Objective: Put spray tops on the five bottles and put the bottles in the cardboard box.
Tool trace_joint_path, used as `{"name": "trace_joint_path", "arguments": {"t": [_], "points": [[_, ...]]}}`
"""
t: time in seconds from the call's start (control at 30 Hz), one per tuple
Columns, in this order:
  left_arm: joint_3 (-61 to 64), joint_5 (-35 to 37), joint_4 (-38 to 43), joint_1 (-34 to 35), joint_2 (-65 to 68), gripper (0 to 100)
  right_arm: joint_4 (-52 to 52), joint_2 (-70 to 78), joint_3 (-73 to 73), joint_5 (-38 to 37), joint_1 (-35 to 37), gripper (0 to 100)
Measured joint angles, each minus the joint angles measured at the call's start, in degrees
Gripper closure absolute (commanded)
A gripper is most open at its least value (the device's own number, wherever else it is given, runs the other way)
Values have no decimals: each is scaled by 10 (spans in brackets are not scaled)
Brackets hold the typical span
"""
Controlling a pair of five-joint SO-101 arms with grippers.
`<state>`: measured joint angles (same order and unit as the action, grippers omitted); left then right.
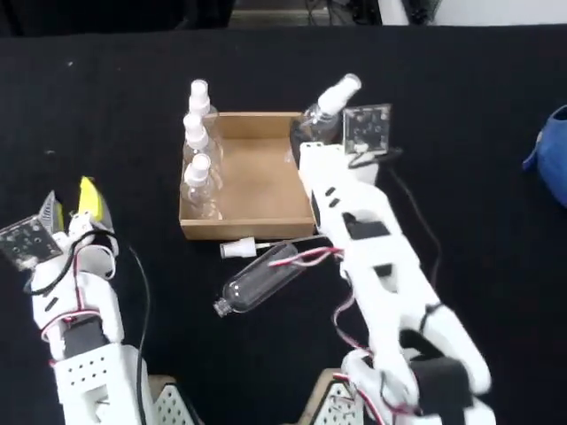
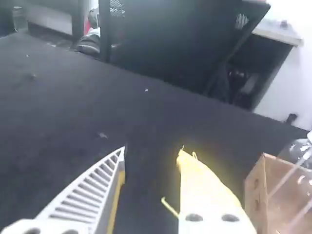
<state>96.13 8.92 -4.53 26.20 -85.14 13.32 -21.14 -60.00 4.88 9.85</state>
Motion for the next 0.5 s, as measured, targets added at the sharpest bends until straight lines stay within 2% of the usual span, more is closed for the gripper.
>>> {"name": "trace_joint_path", "arguments": {"t": [0.2,0.5], "points": [[2,58,-37,-9,4,963,36,61,34,0,0,987],[2,64,-76,-9,4,960,151,136,35,-2,3,988]]}}
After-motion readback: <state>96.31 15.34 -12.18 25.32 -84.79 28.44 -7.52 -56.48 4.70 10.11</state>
